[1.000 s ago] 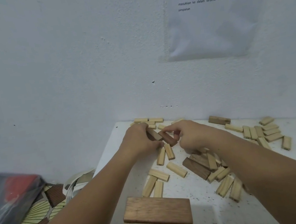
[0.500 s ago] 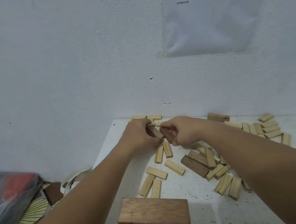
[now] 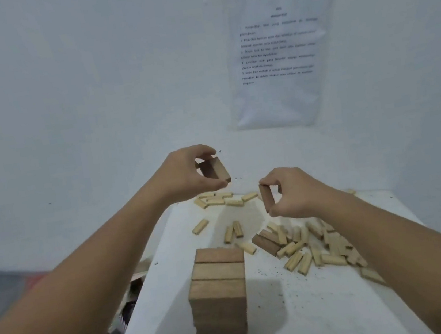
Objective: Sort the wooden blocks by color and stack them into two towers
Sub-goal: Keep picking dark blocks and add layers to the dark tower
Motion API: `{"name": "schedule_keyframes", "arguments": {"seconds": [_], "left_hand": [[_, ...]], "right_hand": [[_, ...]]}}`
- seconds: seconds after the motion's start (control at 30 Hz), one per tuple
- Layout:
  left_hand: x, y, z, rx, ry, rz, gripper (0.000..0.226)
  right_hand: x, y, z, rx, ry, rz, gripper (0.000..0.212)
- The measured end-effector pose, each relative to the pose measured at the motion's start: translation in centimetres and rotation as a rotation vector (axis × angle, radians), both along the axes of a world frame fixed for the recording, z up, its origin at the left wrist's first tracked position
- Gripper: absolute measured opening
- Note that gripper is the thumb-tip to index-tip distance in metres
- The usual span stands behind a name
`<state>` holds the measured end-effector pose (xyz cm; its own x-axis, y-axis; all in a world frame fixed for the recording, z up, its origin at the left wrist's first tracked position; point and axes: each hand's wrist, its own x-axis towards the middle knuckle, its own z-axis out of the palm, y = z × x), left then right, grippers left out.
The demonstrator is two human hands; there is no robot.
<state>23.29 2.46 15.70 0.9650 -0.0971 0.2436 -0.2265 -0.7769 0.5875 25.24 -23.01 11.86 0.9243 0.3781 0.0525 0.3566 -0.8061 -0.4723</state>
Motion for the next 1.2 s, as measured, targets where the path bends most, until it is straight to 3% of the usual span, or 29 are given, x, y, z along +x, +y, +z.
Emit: {"name": "schedule_keyframes", "arguments": {"seconds": [0.17,0.3,0.53,0.73,1.2], "left_hand": [[-10.1,-4.0,10.3,-0.004,-0.137,-0.13,0.073],[-18.8,-8.7,12.1,-0.039,-0.128,-0.256,0.076],[-25.8,-15.0,-0.3,0.089,0.077,-0.351,0.079],[-25.8,-16.2,-11.3,0.118,0.324,-0.255,0.085],[-21.7,-15.4,-16.5,0.075,0.366,-0.247,0.086]], "right_hand": [[-8.4,-5.1,4.1,0.083,-0.1,0.005,0.042],[-14.9,-9.2,4.2,0.131,-0.153,-0.025,0.06],[-23.6,-12.5,-2.1,0.159,-0.047,-0.068,0.047],[-26.2,-12.1,-9.1,0.111,0.121,-0.1,0.069],[-22.9,-11.1,-14.4,0.088,0.237,-0.029,0.074]]}}
